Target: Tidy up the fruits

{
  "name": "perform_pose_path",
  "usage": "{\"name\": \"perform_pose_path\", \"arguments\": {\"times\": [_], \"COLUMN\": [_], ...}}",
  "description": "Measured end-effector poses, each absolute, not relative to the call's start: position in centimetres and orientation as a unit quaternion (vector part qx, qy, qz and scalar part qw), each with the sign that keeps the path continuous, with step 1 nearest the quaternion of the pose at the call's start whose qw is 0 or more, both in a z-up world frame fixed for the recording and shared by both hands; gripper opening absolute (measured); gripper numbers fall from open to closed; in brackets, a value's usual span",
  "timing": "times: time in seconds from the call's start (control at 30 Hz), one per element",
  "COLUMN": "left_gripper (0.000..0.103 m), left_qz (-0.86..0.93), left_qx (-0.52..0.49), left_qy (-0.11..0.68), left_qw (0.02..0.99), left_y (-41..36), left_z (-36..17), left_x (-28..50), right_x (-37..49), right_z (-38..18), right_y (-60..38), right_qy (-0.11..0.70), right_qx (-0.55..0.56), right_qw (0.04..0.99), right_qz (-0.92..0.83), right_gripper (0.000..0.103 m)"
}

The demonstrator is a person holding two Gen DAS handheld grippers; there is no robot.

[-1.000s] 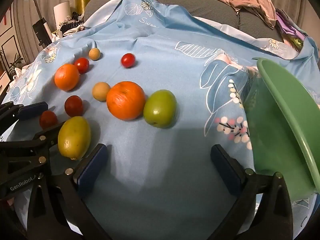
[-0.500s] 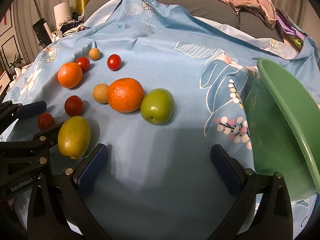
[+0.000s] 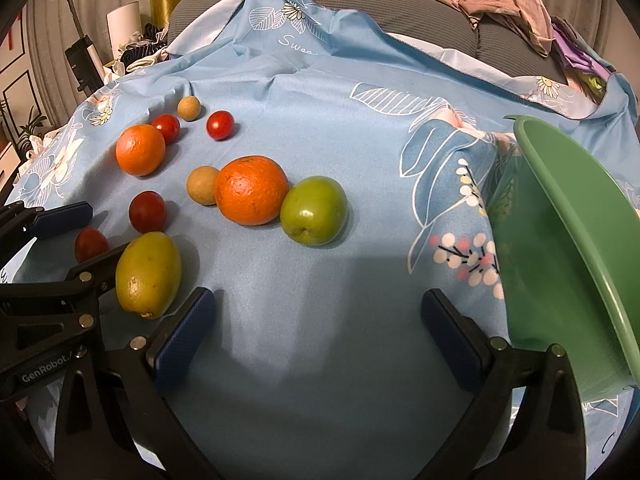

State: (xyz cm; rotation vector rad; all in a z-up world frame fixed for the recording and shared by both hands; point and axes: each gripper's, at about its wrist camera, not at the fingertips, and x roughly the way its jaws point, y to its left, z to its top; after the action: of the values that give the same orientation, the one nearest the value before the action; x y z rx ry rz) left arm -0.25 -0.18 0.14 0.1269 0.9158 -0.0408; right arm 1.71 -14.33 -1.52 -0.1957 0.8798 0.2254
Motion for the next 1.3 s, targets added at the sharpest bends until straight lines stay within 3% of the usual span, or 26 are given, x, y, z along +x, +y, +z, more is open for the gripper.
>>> {"name": "perform_pose_path", "arguments": {"times": [0.27, 0.5, 0.8, 1.03, 1.3], "left_gripper": [0.065, 0.065, 0.065, 0.065, 0.065], "left_qz": [-0.027, -0.038, -0.039, -0.025, 0.008], "left_qx": [0.043, -0.026, -0.019, -0.032, -0.137], "left_qy": [0.451, 0.412, 0.403, 0.403, 0.404], "left_qw": [0.891, 0.910, 0.914, 0.914, 0.904], "left_y": [0.3, 2.4, 1.8, 2.3, 5.5], "left_z": [0.7, 3.7, 4.5, 5.0, 8.9], "left_x": [-0.4, -1.5, -1.8, -1.8, -0.4], "right_x": [1.7, 2.2, 2.0, 0.7, 2.4], "right_z": [-1.5, -1.3, -1.2, 2.5, 10.4], "right_y": [-14.5, -14.4, -14.1, -14.5, -14.7], "right_qy": [0.424, 0.434, 0.461, 0.419, 0.375], "right_qx": [-0.094, -0.091, -0.087, -0.046, 0.025], "right_qw": [0.894, 0.890, 0.875, 0.892, 0.914], "right_qz": [0.109, 0.106, 0.122, 0.165, 0.151], "right_gripper": [0.103, 0.103, 0.102, 0.103, 0.098]}}
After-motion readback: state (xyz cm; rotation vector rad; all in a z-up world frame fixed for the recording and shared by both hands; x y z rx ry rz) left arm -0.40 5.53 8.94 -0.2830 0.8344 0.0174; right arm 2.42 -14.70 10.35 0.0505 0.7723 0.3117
